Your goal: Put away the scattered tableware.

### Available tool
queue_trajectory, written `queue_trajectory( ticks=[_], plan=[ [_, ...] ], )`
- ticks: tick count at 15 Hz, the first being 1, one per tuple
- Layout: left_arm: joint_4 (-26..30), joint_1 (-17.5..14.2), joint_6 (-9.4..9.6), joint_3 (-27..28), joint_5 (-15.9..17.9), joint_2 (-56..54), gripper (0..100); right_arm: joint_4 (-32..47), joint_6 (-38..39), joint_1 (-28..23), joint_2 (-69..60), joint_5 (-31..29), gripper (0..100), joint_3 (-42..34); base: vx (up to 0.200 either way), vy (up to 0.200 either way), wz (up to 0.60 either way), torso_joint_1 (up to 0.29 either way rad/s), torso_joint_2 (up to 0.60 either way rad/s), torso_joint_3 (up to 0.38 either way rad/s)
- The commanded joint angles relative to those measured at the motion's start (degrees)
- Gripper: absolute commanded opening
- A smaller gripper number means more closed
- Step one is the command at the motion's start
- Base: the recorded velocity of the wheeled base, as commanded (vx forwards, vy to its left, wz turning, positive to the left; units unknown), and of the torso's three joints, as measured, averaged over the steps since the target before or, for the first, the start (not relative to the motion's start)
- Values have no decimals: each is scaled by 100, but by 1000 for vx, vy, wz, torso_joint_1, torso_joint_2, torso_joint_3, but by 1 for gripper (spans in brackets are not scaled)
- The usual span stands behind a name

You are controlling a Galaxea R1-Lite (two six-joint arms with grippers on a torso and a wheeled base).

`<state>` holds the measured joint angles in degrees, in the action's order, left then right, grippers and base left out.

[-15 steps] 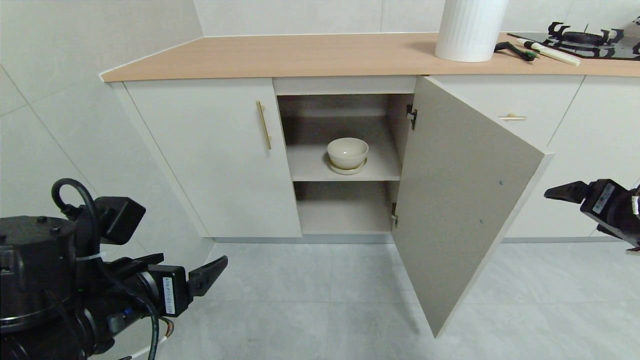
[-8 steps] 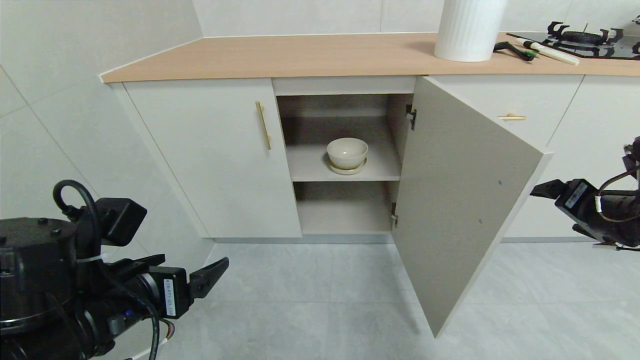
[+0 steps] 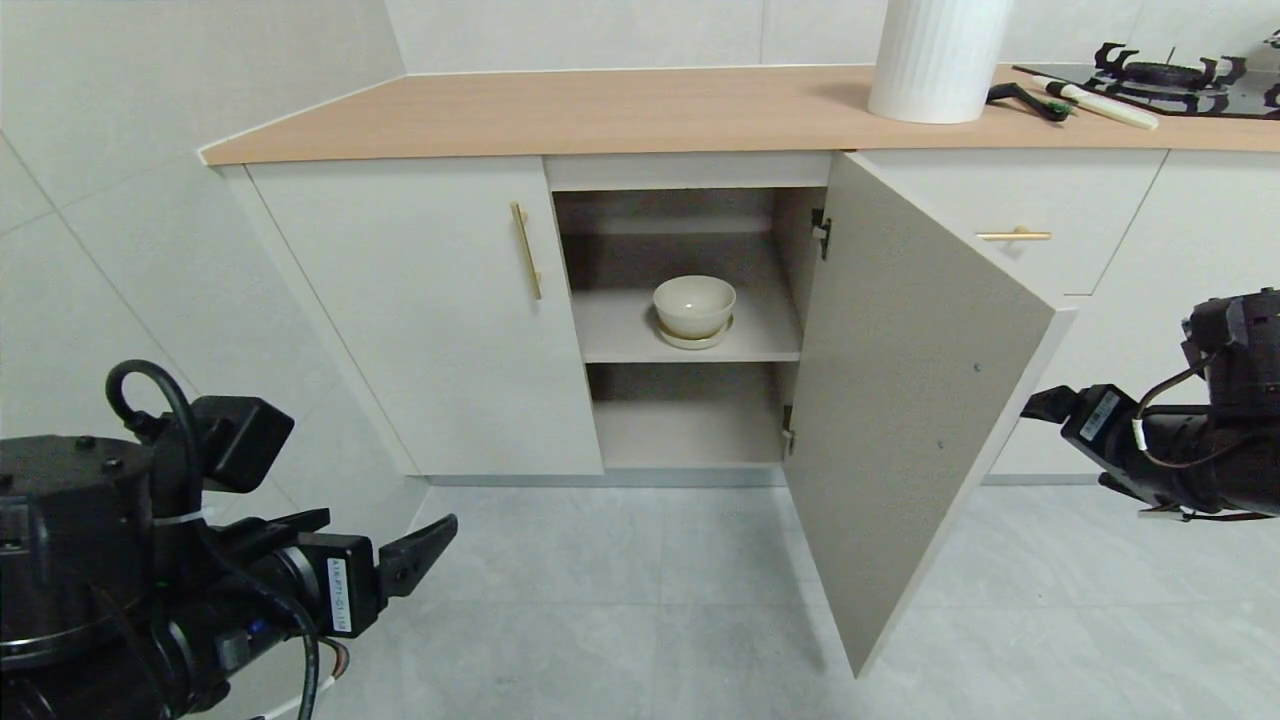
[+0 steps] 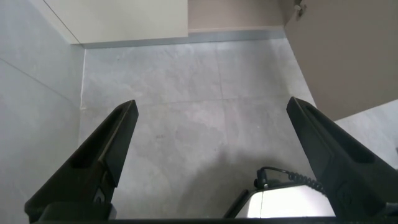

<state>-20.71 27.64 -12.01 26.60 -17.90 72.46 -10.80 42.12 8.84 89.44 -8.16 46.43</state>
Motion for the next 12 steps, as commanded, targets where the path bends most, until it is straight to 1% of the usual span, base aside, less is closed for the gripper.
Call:
queue_trajectory(
  ticks=[1,5,6,7,12],
  plan=[
    [-3,5,-3,3,-3,-13,100,-1,-11,241,38,16,100,-20,0,0,0,0,0,0],
    [-3,-4,-3,-6,-12,-101,100,-115,-81,927,381,244,100,270,0,0,0,0,0,0],
    [-3,-4,-3,-6,-12,-127,100,-124,-345,1085,566,235,100,349,0,0,0,0,0,0],
    [-3,-4,-3,-6,-12,-127,100,-133,-600,1138,680,253,100,410,0,0,0,0,0,0],
    [-29,-4,-12,-6,-12,-145,100,-133,-1136,1516,1304,253,100,1087,0,0,0,0,0,0]
  ],
)
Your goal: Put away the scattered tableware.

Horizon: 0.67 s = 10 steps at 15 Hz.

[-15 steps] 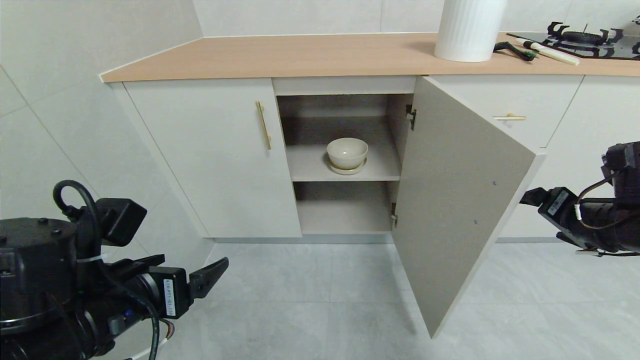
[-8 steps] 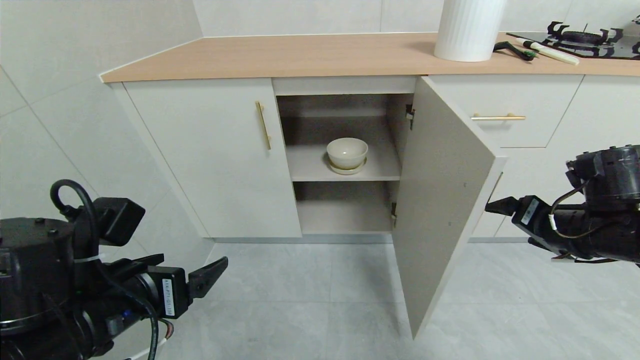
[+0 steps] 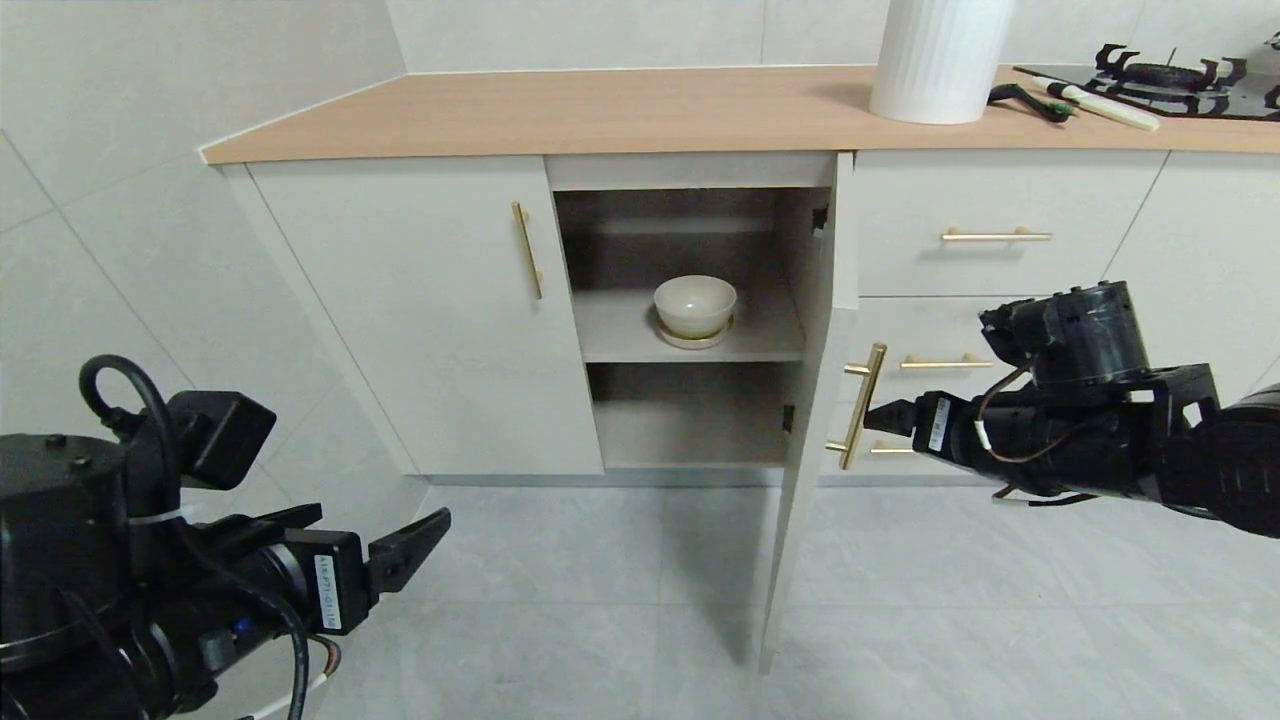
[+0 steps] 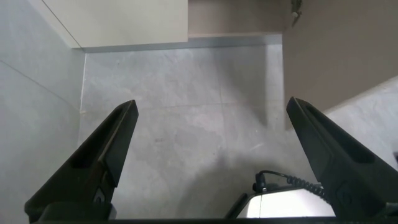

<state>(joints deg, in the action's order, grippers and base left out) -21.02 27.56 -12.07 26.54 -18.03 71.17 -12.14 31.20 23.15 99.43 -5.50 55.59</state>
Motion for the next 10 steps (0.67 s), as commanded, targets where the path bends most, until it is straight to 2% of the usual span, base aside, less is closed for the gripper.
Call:
queue_trajectory(
  ticks=[1,4,7,10],
  plan=[
    [1,3,3,0,1,-15,100,-7,-43,111,402,-4,100,259,0,0,0,0,0,0],
    [1,3,-6,0,10,20,100,-333,-43,120,754,22,100,303,0,0,0,0,0,0],
    [1,3,-6,-8,19,20,100,-1150,-8,120,1132,5,100,295,0,0,0,0,0,0],
    [-8,3,-6,0,10,29,100,-1326,176,120,1237,-21,100,321,0,0,0,0,0,0]
  ],
)
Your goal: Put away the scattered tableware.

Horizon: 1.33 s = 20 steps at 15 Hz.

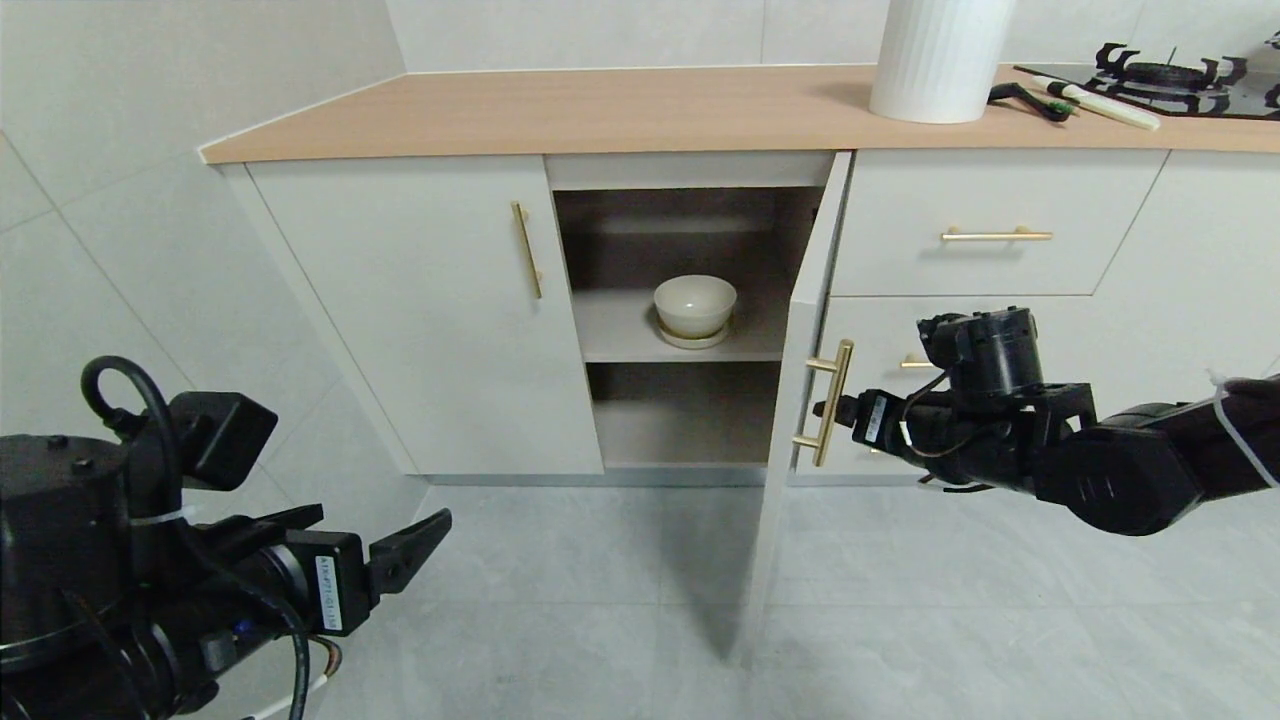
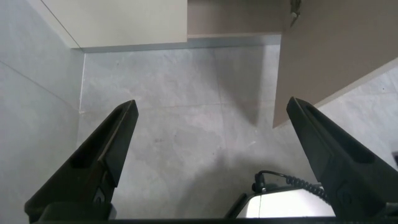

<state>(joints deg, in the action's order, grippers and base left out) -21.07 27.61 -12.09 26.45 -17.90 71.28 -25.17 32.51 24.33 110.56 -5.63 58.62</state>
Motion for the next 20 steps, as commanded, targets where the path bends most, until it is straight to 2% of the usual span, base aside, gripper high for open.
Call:
queue_trajectory(
  ticks=[1,7,12,20],
  plan=[
    [6,-1,-4,9,-3,35,100,-23,115,1,124,1,100,26,0,0,0,0,0,0],
    [32,-1,14,9,-39,35,100,-31,159,28,177,-8,100,35,0,0,0,0,0,0],
    [32,-1,5,18,-39,88,100,-585,352,203,423,-96,100,17,200,0,0,-3,2,2],
    [41,-1,14,9,-39,167,100,-849,713,406,563,-131,100,44,200,0,0,2,3,2]
  ],
)
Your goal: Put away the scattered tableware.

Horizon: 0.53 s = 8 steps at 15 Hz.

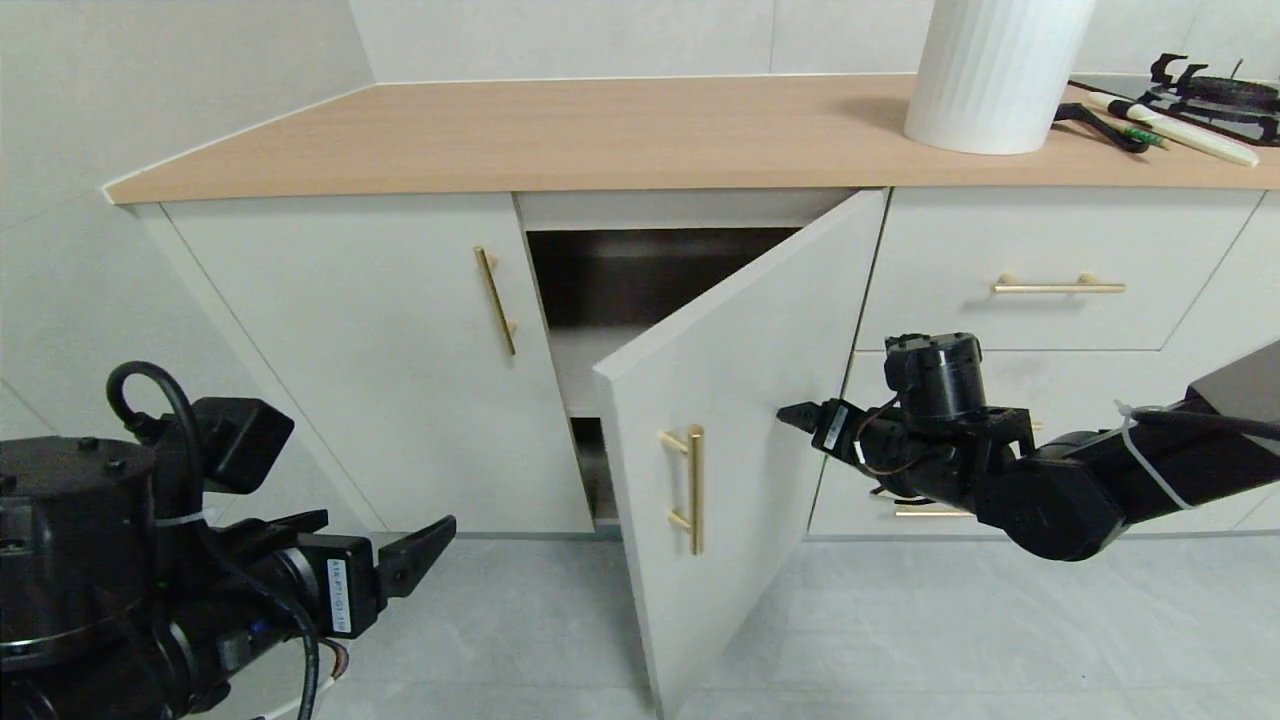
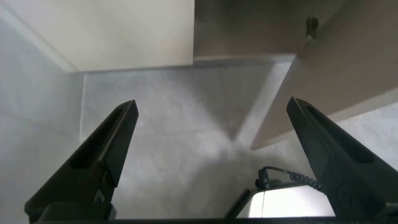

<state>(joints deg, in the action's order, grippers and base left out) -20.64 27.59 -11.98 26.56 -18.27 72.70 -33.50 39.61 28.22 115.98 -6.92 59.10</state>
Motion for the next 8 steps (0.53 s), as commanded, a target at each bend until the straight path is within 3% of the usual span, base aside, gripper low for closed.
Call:
queue_trajectory(
  ticks=[1,8],
  plan=[
    [-2,10,12,-11,-1,24,100,-130,21,17,56,-11,100,-13,0,0,0,0,0,0],
    [-2,27,38,-37,-1,7,100,-579,399,17,522,-714,100,488,0,0,0,0,0,0]
  ],
)
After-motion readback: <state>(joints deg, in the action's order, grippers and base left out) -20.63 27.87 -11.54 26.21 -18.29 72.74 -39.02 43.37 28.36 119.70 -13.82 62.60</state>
